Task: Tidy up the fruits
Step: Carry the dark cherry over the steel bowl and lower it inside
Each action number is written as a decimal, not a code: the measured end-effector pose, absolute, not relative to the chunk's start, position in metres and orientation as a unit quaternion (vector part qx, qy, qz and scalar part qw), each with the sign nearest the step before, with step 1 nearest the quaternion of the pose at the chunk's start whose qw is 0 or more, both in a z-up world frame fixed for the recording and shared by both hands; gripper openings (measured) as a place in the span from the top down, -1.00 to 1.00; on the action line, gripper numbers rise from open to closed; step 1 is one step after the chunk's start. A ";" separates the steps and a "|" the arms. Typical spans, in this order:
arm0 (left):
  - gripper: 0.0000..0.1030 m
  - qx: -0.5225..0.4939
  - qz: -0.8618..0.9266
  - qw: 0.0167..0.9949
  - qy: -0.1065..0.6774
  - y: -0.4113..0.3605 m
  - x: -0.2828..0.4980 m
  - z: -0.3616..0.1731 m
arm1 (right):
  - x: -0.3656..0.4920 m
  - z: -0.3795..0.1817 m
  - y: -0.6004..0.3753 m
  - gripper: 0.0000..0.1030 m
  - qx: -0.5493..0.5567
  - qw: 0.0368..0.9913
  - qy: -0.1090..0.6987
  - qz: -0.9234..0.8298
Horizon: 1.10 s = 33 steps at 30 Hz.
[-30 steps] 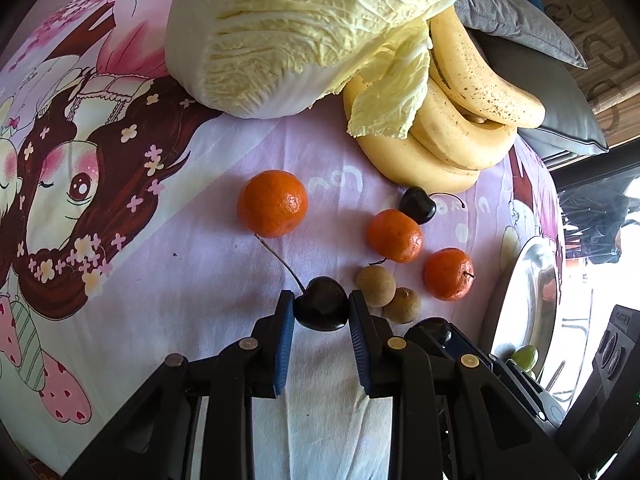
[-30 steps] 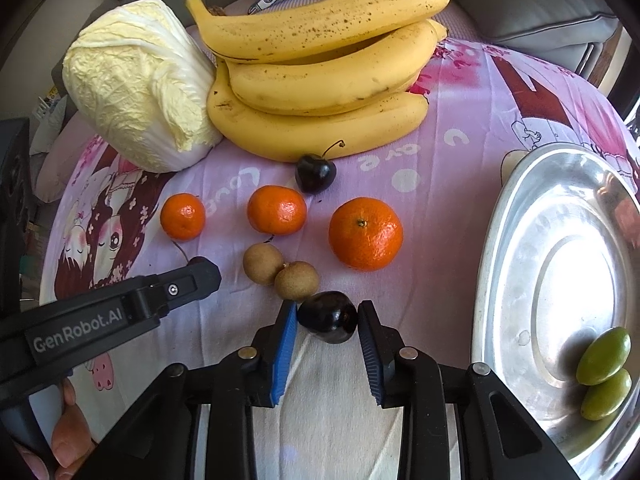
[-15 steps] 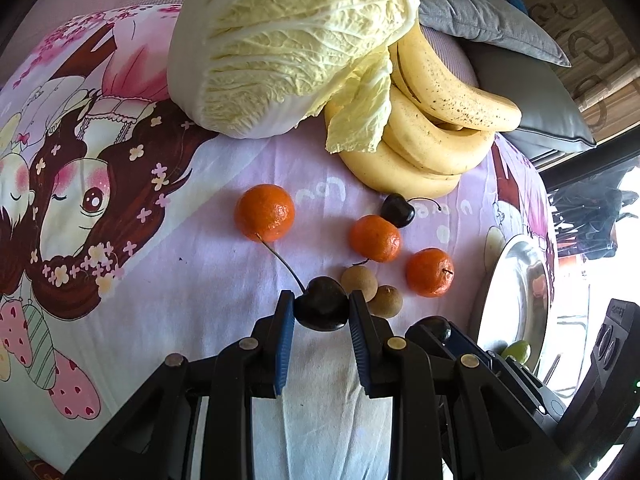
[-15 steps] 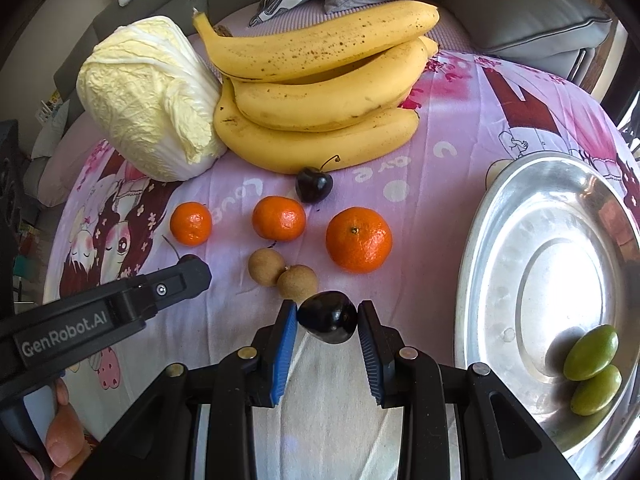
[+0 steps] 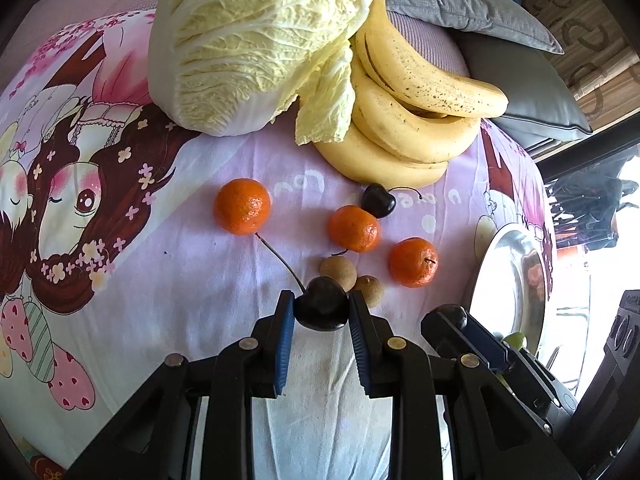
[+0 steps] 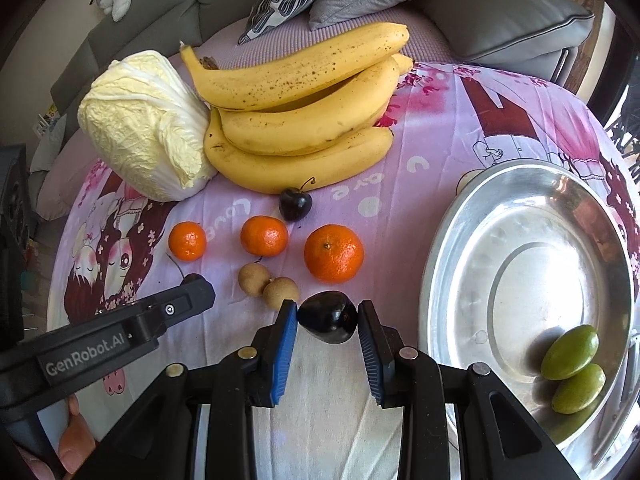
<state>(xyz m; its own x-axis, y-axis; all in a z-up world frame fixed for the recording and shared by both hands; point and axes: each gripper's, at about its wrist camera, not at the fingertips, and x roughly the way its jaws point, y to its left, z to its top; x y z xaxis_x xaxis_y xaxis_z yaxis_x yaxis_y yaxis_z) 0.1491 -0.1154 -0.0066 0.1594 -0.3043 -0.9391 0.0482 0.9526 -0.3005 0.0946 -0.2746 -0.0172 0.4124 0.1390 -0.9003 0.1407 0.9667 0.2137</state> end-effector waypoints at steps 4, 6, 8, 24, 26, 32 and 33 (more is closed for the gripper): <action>0.45 -0.089 -0.125 0.755 0.638 -0.130 0.151 -0.003 | 0.093 -0.014 -0.285 0.35 0.133 0.833 0.537 -0.010; 0.45 -0.083 -0.133 0.754 0.638 -0.139 0.152 -0.001 | 0.092 -0.013 -0.291 0.35 0.137 0.833 0.536 -0.016; 0.45 -0.074 -0.139 0.755 0.637 -0.148 0.153 0.000 | 0.092 -0.012 -0.298 0.35 0.142 0.833 0.534 -0.023; 0.45 -0.030 -0.189 0.750 0.633 -0.217 0.155 0.001 | 0.075 -0.016 -0.375 0.35 0.202 0.822 0.523 -0.102; 0.45 -0.023 -0.196 0.748 0.633 -0.226 0.154 0.000 | 0.070 -0.017 -0.387 0.35 0.210 0.819 0.521 -0.118; 0.45 -0.004 -0.218 0.741 0.635 -0.253 0.146 -0.003 | 0.058 -0.021 -0.419 0.35 0.235 0.808 0.515 -0.160; 0.45 0.000 -0.222 0.740 0.635 -0.258 0.145 -0.004 | 0.057 -0.022 -0.423 0.35 0.237 0.807 0.515 -0.166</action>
